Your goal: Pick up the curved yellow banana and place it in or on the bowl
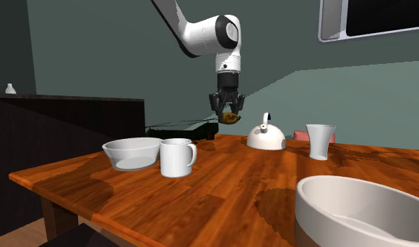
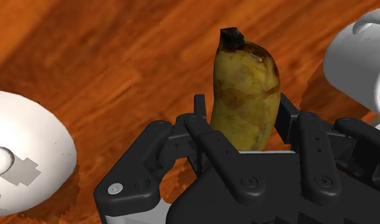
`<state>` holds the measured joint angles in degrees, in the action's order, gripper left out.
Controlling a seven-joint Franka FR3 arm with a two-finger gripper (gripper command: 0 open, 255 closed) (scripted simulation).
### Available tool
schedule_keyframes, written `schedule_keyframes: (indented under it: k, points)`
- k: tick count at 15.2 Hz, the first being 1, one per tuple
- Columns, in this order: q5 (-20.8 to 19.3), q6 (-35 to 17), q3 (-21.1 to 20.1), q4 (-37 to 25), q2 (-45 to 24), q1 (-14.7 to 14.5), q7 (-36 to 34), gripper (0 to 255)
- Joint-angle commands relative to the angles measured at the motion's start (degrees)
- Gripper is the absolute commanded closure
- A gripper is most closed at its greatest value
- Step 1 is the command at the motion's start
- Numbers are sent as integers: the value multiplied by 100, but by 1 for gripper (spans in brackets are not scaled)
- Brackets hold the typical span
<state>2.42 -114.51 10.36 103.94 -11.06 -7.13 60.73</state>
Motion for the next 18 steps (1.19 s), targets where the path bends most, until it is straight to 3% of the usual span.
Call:
schedule_keyframes:
  k: [1, 9, 18]
  points:
    - [-69, -74, -86, 346, 281, -161, -269, 255]
    - [-210, -319, -533, 1361, 1067, -713, -1318, 255]
    - [-196, -448, -1172, 1988, 1571, -1305, -2540, 255]
